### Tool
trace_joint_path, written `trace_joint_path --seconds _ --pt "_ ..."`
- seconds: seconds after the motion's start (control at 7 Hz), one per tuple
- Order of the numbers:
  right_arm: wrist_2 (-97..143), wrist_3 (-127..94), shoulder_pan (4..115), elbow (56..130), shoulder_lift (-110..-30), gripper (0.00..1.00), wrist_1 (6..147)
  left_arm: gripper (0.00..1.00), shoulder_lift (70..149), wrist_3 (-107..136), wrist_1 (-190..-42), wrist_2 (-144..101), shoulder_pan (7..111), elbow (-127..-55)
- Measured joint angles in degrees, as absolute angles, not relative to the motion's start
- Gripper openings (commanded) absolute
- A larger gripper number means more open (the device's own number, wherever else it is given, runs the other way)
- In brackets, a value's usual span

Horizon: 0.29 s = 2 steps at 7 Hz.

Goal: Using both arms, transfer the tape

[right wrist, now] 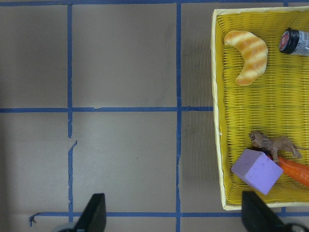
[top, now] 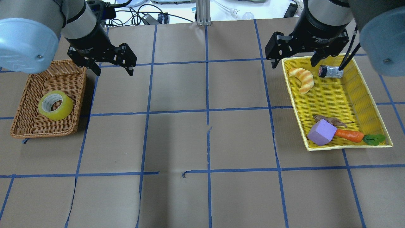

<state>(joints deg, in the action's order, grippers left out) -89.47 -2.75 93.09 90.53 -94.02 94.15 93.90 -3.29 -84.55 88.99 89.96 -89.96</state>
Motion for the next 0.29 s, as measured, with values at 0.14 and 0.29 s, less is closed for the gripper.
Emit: trace_joint_path --seconds 0.14,0.29 --pt "-89.5 -2.6 93.1 90.5 -94.0 1.00 94.2 1.00 93.9 -3.3 -85.0 88.9 90.0 -89.8" --pt "-89.5 -2.6 93.1 90.5 -94.0 1.00 94.2 1.00 93.9 -3.3 -85.3 88.9 90.0 -89.8"
